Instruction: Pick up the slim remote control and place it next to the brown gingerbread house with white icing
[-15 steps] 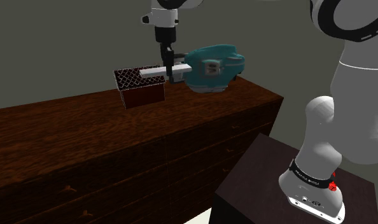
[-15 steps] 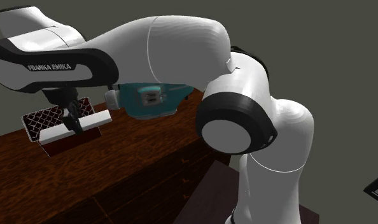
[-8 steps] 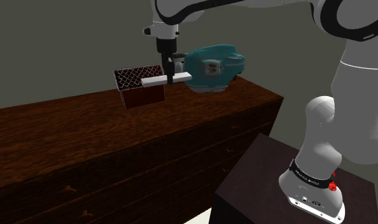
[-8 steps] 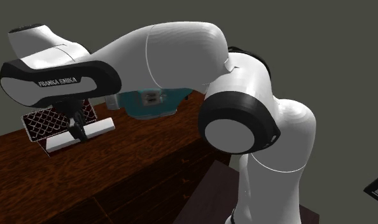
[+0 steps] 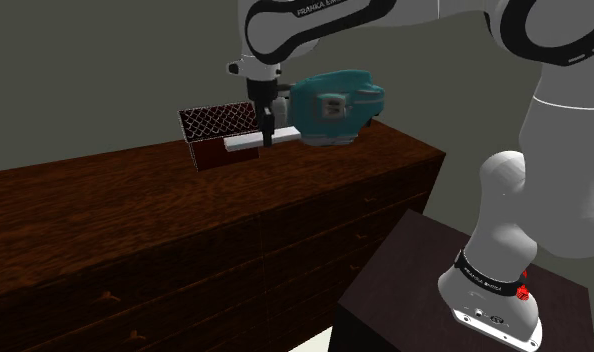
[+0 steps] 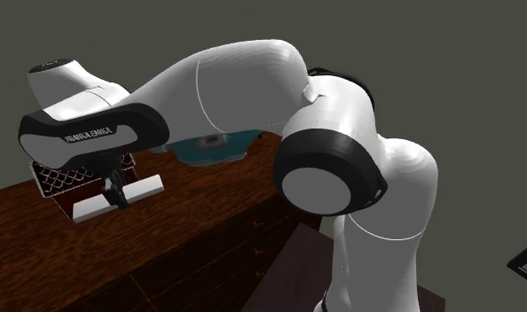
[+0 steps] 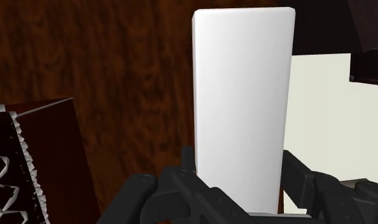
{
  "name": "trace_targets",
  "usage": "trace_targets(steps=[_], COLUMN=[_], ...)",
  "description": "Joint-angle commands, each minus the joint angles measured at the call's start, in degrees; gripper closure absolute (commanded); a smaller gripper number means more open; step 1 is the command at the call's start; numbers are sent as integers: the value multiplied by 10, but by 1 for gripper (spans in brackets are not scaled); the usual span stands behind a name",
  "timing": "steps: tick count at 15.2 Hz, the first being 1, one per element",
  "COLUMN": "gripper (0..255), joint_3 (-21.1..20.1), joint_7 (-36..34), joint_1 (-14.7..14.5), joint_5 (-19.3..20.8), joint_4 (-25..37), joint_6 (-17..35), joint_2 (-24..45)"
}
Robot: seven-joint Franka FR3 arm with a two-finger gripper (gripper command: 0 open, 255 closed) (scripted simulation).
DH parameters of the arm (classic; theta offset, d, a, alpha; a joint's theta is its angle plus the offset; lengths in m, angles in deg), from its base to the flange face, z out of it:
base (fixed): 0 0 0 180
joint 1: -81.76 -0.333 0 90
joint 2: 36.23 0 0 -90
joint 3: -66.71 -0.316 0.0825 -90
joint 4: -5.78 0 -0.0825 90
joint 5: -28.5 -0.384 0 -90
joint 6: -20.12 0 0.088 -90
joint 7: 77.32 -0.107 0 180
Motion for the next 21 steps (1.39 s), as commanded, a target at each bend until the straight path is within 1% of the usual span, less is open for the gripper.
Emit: trace_targets(steps=[1,11,21], gripper=[255,255,255], joint_3=[0,-2,-6], joint_7=[0,5,14], joint_1=[0,1,4], joint_5=[-1,-9,-23], joint_4=[-14,-68,-109], joint_6=[16,88,157], joint_2=[1,20,51])
